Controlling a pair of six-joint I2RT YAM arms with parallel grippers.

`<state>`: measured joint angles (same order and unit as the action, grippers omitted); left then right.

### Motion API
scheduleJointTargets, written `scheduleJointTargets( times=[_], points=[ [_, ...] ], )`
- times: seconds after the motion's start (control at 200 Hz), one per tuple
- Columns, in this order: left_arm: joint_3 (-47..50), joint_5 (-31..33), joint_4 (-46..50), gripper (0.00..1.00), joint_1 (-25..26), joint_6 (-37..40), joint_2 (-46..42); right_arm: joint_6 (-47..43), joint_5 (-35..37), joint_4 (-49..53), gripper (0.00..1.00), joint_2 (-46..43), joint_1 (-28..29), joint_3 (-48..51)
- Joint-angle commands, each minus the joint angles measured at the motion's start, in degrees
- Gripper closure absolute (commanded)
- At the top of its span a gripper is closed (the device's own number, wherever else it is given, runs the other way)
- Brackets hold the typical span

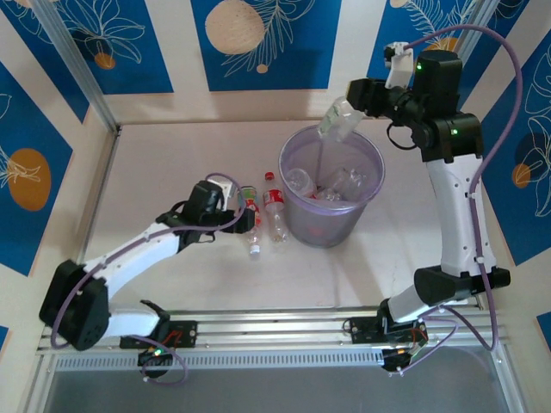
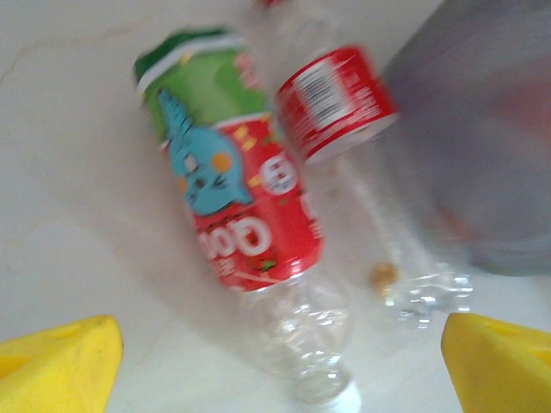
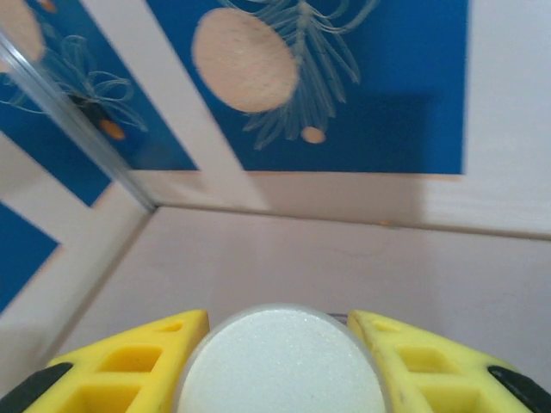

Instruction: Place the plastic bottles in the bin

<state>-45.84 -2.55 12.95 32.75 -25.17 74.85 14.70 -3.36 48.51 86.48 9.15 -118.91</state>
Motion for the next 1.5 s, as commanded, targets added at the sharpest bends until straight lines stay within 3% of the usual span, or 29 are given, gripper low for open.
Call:
scheduleJointTargets(
  times=[0.0,0.19,0.335,0.525,0.895,1.165,1.306,1.496],
  points=[
    [-3.08,4.44,4.53,0.04,0.06,-3.19,3.58,-4.83,2.85,4.96,0.69,0.95,-1.47,3.58],
    [-4.51,6.06,5.7,0.04,0.98,-3.74,8.82,-7.38,4.84,4.77,0.69,2.53,-1.68,8.67],
    [-5.37,6.61,5.39,0.04,1.98,-3.93,11.8,-7.07,2.36,2.02,0.69,3.83,-1.69,13.0],
    [-6.26,6.05,4.26,0.04,2.62,-4.73,14.73,-2.51,-3.15,-4.4,0.7,5.23,-0.77,17.1],
    [-8.63,8.33,6.43,0.09,3.15,-4.29,18.16,4.95,-4.19,-16.96,0.69,8.84,1.61,24.04],
    [-9.33,8.86,7.69,0.13,3.33,-3.96,18.24,5.1,-3.62,-17.17,0.69,11.69,2.83,27.21],
    [-9.15,6.83,5.91,0.07,3.31,-4.92,16.83,5.47,-3.93,-16.15,0.69,12.4,3.45,28.85],
    [-11.19,7.26,6.75,0.04,3.31,-4.46,18.18,5.65,-5.0,-14.51,0.59,12.22,3.86,28.38]
  ],
)
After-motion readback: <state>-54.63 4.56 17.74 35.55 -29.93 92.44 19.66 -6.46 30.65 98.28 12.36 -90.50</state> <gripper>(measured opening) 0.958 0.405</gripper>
